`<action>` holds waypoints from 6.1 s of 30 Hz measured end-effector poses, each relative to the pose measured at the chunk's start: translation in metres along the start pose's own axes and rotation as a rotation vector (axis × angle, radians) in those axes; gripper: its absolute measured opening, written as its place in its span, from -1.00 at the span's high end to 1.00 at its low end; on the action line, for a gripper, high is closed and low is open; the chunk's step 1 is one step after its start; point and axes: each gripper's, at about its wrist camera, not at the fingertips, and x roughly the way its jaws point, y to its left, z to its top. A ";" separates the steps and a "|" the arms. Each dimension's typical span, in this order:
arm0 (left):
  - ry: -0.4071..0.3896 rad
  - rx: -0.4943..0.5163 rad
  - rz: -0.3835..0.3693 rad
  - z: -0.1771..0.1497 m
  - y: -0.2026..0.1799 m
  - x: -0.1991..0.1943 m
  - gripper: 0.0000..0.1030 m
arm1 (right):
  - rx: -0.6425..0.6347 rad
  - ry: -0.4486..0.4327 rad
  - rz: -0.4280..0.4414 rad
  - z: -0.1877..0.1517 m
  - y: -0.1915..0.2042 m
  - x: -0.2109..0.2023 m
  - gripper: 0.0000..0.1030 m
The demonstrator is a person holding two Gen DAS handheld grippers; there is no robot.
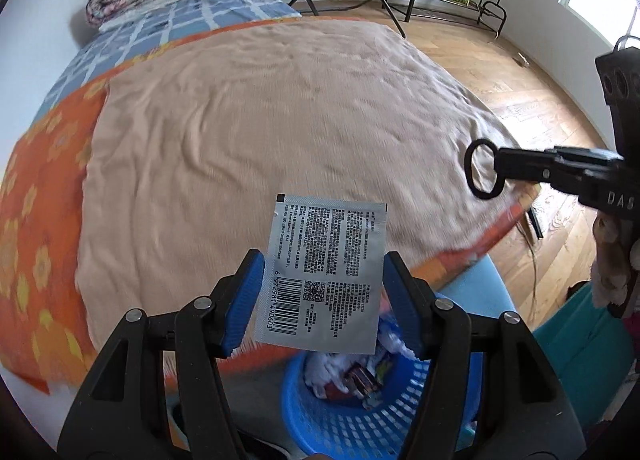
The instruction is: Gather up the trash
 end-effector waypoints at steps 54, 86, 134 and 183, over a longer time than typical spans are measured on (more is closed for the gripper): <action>0.089 -0.106 -0.051 -0.129 -0.023 0.002 -0.23 | -0.129 0.213 -0.051 -0.131 0.065 0.025 0.21; -0.118 -0.126 0.050 -0.031 0.000 -0.047 -0.47 | -0.065 -0.012 -0.123 -0.050 0.041 -0.004 -0.25; -0.282 -0.170 0.197 0.043 0.004 -0.066 -0.95 | -0.058 -0.212 -0.116 0.035 0.017 -0.004 -0.56; -0.284 -0.173 0.196 0.042 0.005 -0.066 -0.96 | -0.032 -0.192 -0.113 0.031 0.012 0.003 -0.56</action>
